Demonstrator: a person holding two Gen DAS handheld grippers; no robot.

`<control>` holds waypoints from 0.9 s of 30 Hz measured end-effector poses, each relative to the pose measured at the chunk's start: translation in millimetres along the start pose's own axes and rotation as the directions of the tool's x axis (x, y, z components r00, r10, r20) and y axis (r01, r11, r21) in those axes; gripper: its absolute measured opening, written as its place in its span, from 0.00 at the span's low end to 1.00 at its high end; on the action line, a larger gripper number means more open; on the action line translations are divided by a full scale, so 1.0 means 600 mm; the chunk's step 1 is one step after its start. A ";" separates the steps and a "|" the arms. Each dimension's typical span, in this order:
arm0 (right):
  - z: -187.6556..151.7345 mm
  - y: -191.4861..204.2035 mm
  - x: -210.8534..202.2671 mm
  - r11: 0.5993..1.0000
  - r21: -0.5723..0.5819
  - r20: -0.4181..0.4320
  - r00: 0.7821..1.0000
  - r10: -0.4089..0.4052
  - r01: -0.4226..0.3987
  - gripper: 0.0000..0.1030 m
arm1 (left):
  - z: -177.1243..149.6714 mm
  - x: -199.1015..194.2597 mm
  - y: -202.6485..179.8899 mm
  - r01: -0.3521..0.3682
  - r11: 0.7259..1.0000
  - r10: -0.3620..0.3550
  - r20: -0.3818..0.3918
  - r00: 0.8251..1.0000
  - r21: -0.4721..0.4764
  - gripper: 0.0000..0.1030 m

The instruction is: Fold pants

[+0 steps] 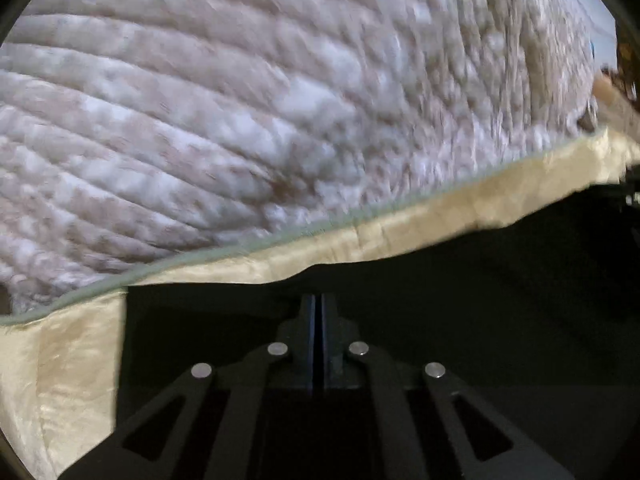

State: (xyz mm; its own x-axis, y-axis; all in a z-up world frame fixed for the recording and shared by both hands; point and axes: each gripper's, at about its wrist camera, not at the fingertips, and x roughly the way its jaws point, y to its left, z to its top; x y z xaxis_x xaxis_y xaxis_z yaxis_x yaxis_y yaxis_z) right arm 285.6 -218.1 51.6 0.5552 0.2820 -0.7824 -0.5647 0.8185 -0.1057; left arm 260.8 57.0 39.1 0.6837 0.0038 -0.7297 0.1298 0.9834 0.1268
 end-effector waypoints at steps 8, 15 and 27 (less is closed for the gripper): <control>-0.061 0.056 -0.210 0.997 0.071 0.172 0.985 0.015 -0.028 0.09 | -0.058 -0.238 0.030 0.066 0.987 -0.041 0.167 0.985 -0.147 0.03; -0.229 0.144 -0.306 0.968 0.232 0.121 0.990 0.070 -0.096 0.09 | -0.219 -0.361 -0.007 0.154 0.958 -0.120 0.150 0.981 -0.242 0.03; -0.402 0.169 -0.284 0.829 0.541 0.028 0.988 0.149 -0.140 0.30 | -0.378 -0.365 -0.015 0.151 0.912 -0.176 -0.031 0.984 -0.381 0.05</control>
State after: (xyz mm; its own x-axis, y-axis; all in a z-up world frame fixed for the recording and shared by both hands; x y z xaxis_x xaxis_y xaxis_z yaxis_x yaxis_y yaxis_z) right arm -13.6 -303.7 26.0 0.4816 0.4146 -0.7722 -0.2155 0.9100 0.3542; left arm -53.1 88.5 45.5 0.6274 -0.1633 -0.7614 -0.0523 0.9667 -0.2505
